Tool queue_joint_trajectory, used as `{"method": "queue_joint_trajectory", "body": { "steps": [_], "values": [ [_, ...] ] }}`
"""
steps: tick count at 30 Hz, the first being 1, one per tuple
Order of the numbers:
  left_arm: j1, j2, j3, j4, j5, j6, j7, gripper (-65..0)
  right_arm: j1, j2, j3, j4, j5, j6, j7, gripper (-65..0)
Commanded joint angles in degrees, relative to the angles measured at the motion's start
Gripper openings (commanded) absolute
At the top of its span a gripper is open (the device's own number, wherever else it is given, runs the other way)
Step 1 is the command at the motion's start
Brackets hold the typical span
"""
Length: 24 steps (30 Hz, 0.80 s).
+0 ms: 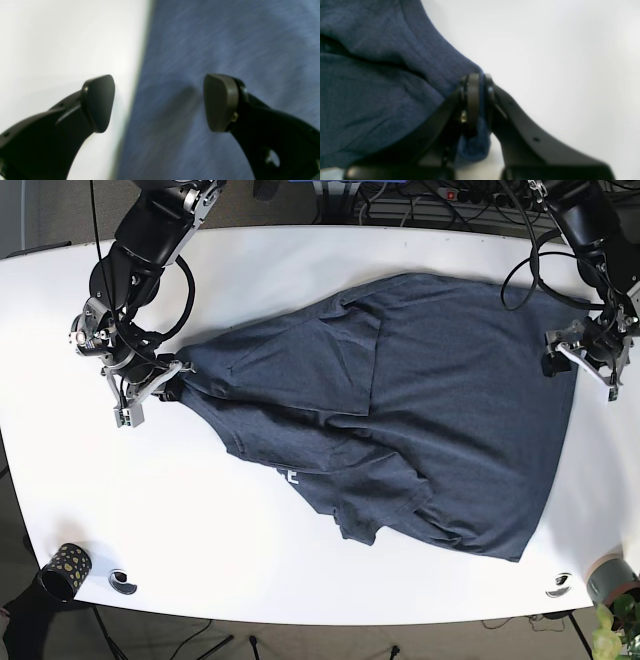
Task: Fold the T-shirt properly
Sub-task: 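Grasp two hem corners of the blue shirt with both grippers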
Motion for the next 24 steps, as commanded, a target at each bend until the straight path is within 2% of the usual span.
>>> {"method": "queue_joint_trajectory", "body": {
  "steps": [1, 6, 10, 12, 16, 17, 20, 24],
  "values": [
    [-1.09, -1.91, 1.14, -2.81, -0.58, -0.40, 0.66, -12.8, 1.19, 0.67, 0.13, 1.35, 1.02, 0.32, 1.16, -65.0],
    [-2.41, -2.71, 6.06, -5.89, -0.67, -4.18, 0.75, -13.1, 1.19, 0.67, 0.13, 1.44, 1.02, 0.32, 1.16, -65.0],
    [-2.50, -2.62, 6.42, -5.89, -0.67, -7.17, 0.75, -14.7, 1.19, 0.67, 0.13, 1.53, 1.02, 0.32, 1.16, -65.0],
    [-2.50, -2.62, 6.42, -6.24, -0.67, -8.05, 0.75, -23.6, 1.19, 0.67, 0.21, 1.53, 1.02, 0.32, 1.16, -65.0],
    [-2.50, -2.53, 6.42, -6.68, -0.32, -8.97, 0.40, -56.8, 1.10, 0.67, 0.39, 1.53, 1.02, 0.32, 1.16, -65.0],
    [-2.50, -2.53, 6.42, -7.30, -0.32, -8.97, 0.40, -63.3, 1.10, 0.67, 0.30, 1.62, 1.02, 0.32, 1.07, -65.0],
    [-2.41, -2.53, 6.33, -7.03, -0.58, -8.97, 0.57, -65.0, 1.02, 0.67, 0.21, 1.88, 1.02, 0.32, 1.07, -65.0],
    [0.41, -2.44, 4.83, -0.17, -0.58, -8.97, 0.66, -65.0, -0.83, 0.58, 0.13, 5.49, 1.02, 0.32, 0.90, -65.0]
  ]
}}
